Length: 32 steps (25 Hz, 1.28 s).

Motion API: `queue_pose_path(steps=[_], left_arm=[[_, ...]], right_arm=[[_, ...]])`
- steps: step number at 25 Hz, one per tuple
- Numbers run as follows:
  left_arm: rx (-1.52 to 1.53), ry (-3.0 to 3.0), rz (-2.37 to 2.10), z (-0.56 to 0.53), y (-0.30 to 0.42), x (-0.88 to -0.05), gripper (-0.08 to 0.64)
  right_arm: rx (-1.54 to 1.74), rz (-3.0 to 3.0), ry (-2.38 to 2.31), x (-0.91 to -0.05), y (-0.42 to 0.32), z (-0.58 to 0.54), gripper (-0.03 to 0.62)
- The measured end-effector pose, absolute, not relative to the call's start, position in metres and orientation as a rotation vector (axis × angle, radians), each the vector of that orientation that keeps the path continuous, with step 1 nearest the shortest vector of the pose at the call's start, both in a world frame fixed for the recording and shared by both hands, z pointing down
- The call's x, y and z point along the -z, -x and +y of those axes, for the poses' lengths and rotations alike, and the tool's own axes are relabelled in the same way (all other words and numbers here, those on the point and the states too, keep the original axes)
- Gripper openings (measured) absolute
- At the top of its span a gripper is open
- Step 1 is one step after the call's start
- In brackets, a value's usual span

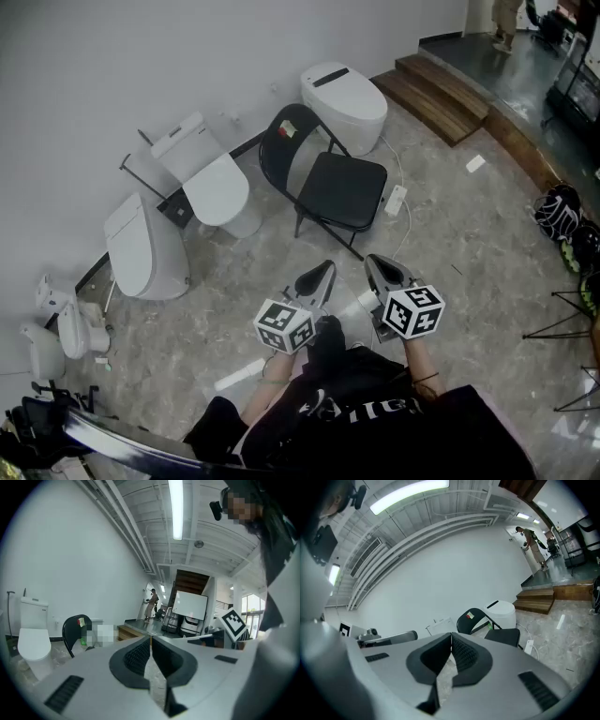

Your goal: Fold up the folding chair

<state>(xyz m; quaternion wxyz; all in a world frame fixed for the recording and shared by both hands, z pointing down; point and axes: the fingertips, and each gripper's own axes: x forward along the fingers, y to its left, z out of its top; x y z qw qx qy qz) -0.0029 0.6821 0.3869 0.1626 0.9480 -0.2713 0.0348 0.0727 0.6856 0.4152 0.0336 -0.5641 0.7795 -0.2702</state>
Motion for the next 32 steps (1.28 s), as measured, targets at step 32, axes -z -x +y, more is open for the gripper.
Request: queue_pose_path(steps=[32], left_arm=[[-0.144, -2.676, -0.575, 0.34, 0.083, -0.421, 0.003]], right_arm=[[0.983, 2.208, 1.905, -0.457, 0.005, 0.365, 0.014]])
